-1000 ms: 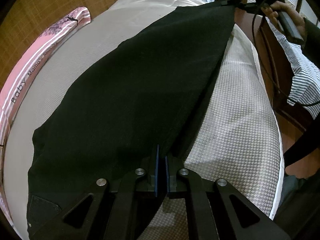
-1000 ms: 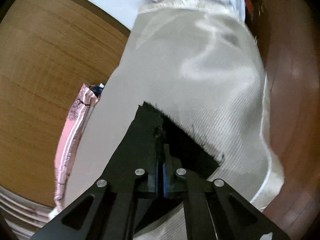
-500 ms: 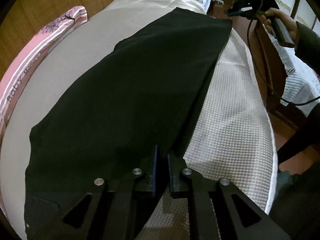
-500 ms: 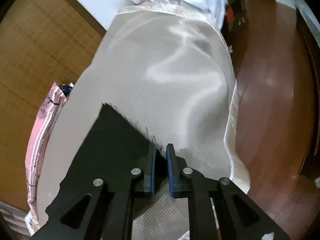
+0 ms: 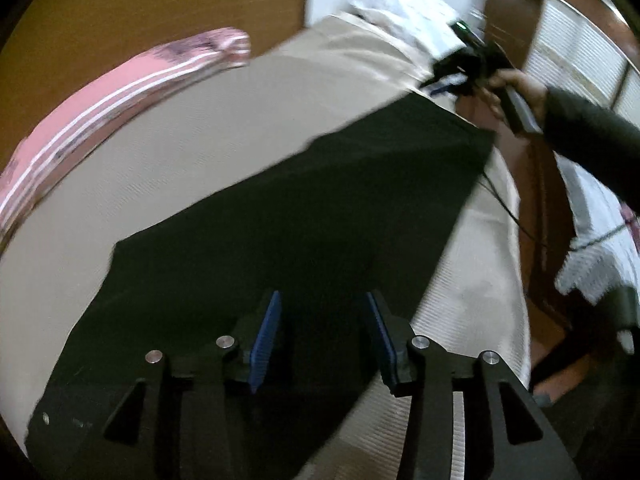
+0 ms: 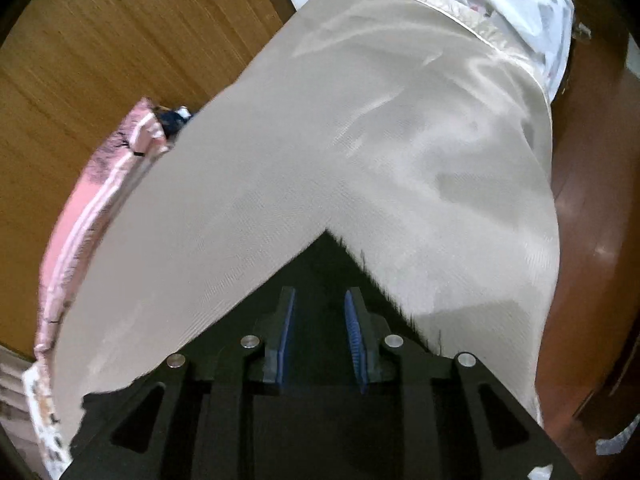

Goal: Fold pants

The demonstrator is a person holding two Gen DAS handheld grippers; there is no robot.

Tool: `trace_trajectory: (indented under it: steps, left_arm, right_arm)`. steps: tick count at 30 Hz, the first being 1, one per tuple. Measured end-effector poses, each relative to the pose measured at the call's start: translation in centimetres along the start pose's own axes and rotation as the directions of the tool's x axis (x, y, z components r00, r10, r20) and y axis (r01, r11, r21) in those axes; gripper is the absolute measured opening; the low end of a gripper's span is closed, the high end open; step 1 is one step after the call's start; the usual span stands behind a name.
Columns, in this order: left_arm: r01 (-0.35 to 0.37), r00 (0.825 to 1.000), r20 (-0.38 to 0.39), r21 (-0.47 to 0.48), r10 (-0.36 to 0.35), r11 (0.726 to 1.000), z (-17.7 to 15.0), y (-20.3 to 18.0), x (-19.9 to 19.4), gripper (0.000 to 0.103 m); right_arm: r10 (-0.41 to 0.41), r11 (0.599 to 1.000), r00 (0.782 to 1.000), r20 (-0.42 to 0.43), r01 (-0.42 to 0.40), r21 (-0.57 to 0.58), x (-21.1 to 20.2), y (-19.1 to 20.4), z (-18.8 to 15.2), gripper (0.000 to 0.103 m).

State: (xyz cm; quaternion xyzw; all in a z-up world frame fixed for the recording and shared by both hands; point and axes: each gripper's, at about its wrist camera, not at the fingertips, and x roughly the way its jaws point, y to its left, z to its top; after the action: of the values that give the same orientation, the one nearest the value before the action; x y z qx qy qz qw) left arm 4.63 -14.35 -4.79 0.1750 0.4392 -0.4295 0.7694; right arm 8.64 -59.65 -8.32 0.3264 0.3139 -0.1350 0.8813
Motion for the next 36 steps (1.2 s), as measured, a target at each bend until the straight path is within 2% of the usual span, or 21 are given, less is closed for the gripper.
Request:
trace_trajectory:
  steps: [7, 15, 17, 18, 19, 23, 24, 27, 30, 31, 36]
  left_arm:
    - [-0.072, 0.997, -0.025, -0.151, 0.069, 0.986, -0.3, 4.0, 1.4, 0.046]
    - [-0.093, 0.994, -0.070, -0.203, 0.080, 0.975, -1.8, 5.3, 2.9, 0.046]
    - [-0.094, 0.994, -0.080, -0.209, 0.079, 0.973, -2.1, 5.7, 3.4, 0.046]
    - [-0.096, 0.993, -0.086, -0.214, 0.079, 0.972, -2.3, 5.9, 3.6, 0.046]
    - [-0.092, 0.994, -0.082, -0.217, 0.076, 0.972, -2.4, 6.0, 3.6, 0.046]
    - [-0.088, 0.994, -0.074, -0.211, 0.074, 0.973, -2.5, 6.0, 3.6, 0.046]
    - [-0.089, 0.994, -0.073, -0.208, 0.076, 0.974, -2.5, 6.1, 3.6, 0.046]
    - [-0.086, 0.995, -0.064, -0.211, 0.074, 0.974, -2.6, 6.3, 3.6, 0.046]
    - [-0.100, 0.995, -0.033, -0.222, 0.095, 0.970, -2.5, 6.6, 3.0, 0.046]
    - [-0.104, 0.995, -0.020, -0.232, 0.102, 0.967, -2.5, 6.9, 2.8, 0.046]
    - [-0.106, 0.994, -0.031, -0.297, 0.101, 0.949, -3.2, 8.4, 3.0, 0.046]
  right_arm:
    - [-0.035, 0.999, 0.998, -0.052, 0.033, -0.032, 2.6, 1.4, 1.5, 0.025]
    - [-0.207, 0.972, 0.977, -0.058, 0.199, -0.125, 4.4, 2.9, 1.6, 0.029]
    - [-0.249, 0.961, 0.966, -0.073, 0.237, -0.140, 4.8, 3.1, 1.6, 0.036]
    - [-0.254, 0.960, 0.965, -0.072, 0.242, -0.144, 4.9, 3.2, 1.6, 0.036]
    - [-0.257, 0.959, 0.964, -0.071, 0.246, -0.141, 4.9, 3.3, 1.5, 0.035]
    - [-0.277, 0.952, 0.958, -0.070, 0.264, -0.153, 4.6, 3.8, 1.7, 0.010]
    - [-0.276, 0.952, 0.959, -0.063, 0.264, -0.156, 4.3, 3.8, 1.7, 0.008]
    - [-0.257, 0.955, 0.966, -0.015, 0.252, -0.157, 3.0, 4.0, 1.4, 0.004]
    - [-0.254, 0.958, 0.965, 0.067, 0.260, -0.118, 1.5, 4.1, 1.7, 0.003]
    - [-0.265, 0.955, 0.960, 0.093, 0.274, -0.109, 1.2, 4.1, 1.9, 0.002]
    - [-0.351, 0.930, 0.930, 0.111, 0.360, -0.075, 2.6, 3.1, 2.6, 0.000]
